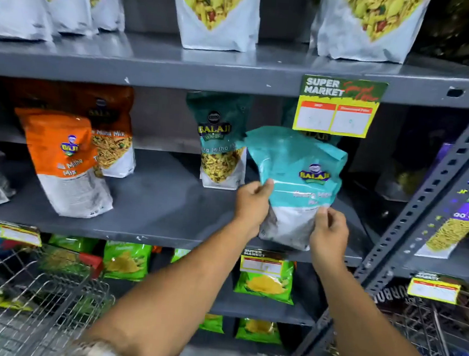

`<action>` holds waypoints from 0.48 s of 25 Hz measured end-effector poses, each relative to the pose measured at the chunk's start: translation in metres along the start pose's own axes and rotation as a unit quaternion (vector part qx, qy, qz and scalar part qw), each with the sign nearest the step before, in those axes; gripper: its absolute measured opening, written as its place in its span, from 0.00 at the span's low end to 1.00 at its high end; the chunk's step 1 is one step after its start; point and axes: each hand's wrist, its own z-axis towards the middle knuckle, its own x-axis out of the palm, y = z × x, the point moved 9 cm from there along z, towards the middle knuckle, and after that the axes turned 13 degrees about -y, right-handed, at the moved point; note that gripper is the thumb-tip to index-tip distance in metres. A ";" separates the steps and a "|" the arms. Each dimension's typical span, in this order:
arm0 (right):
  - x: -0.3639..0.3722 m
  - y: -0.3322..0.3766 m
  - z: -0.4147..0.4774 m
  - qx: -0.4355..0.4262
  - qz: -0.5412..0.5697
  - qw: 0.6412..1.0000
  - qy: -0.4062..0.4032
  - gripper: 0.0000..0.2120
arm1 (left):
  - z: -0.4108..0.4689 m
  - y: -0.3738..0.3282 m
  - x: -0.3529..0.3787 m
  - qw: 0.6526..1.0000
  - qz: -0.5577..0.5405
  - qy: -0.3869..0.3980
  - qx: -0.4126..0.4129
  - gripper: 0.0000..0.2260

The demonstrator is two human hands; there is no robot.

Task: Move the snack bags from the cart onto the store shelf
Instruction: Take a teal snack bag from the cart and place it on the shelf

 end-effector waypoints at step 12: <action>-0.001 -0.020 -0.046 -0.002 0.026 0.998 -0.061 0.12 | 0.019 -0.006 -0.067 0.993 0.091 0.038 0.059 0.07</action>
